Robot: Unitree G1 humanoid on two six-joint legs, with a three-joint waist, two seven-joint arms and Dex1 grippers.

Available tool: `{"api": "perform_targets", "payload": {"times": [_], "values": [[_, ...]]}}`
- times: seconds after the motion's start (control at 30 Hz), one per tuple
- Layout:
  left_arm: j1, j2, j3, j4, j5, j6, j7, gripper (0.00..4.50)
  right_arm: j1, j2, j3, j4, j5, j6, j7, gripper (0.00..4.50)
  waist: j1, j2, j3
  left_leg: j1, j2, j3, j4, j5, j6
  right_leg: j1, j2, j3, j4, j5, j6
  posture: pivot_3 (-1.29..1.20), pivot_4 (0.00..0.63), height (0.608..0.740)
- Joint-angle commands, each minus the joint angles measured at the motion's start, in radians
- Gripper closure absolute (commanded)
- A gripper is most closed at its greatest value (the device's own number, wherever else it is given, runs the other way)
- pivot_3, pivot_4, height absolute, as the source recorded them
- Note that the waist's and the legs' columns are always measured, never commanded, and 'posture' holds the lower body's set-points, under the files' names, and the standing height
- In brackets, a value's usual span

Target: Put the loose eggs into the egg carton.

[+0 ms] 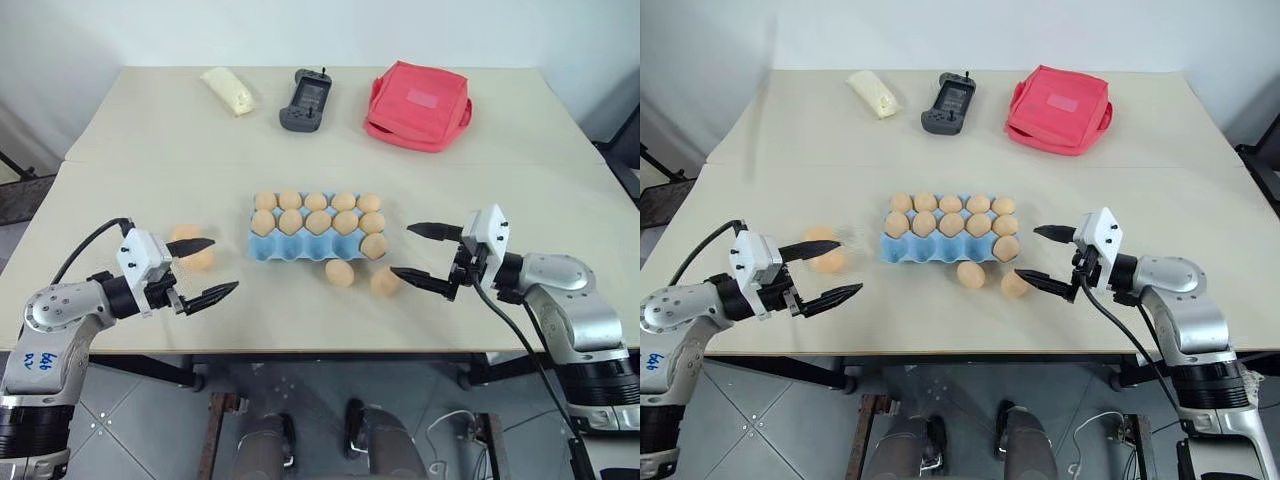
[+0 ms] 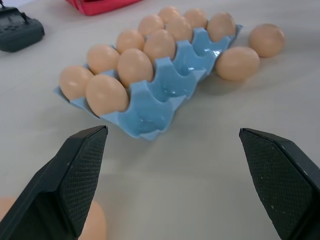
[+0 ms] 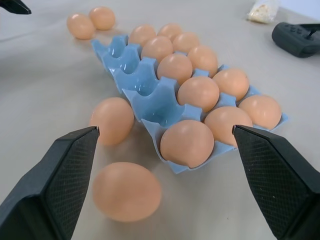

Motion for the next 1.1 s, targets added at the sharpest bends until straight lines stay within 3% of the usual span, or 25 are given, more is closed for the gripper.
{"api": "perform_targets", "payload": {"times": [0.03,0.3,0.5,0.83,1.1], "values": [[-0.009,-0.002,0.019,0.0,0.013,-0.039,0.002,0.01,0.023,0.002,-0.019,-0.024,-0.01,-0.041,-0.011,0.0,0.0,0.0,0.0,0.0,0.0,0.0,0.0,0.0,0.0,0.0,0.0,0.0,0.0,0.0,0.0,0.0,0.15,0.74],[-0.041,-0.016,-0.084,-0.021,0.054,-0.094,-0.058,0.01,0.155,-0.046,-0.124,-0.053,0.011,-0.062,-0.025,0.0,0.008,0.0,0.0,0.001,0.0,0.002,0.0,0.0,0.0,0.0,0.0,0.001,0.001,0.0,0.0,0.0,0.15,0.74],[-0.059,-0.047,-0.207,-0.004,0.104,-0.203,-0.154,0.01,0.287,-0.114,-0.161,0.01,-0.004,-0.118,0.061,0.0,0.01,0.0,0.0,0.003,0.0,0.005,0.001,-0.001,0.002,0.001,0.001,0.005,0.0,0.0,0.001,0.0,0.15,0.74],[-0.036,-0.032,-0.204,0.021,0.094,-0.197,-0.19,0.01,0.114,0.002,-0.04,0.11,-0.01,-0.071,0.047,0.0,-0.02,0.0,0.0,0.006,0.003,0.009,0.003,0.0,0.001,0.0,0.004,0.01,0.003,0.001,-0.001,0.0,0.15,0.74],[-0.026,-0.033,-0.165,0.035,0.099,-0.208,-0.162,0.01,0.002,0.108,0.111,0.254,-0.106,-0.109,0.07,0.0,-0.023,0.0,0.0,0.005,0.001,0.009,0.003,0.0,0.002,-0.001,0.002,0.01,0.004,0.002,0.0,0.0,0.15,0.74]]}}
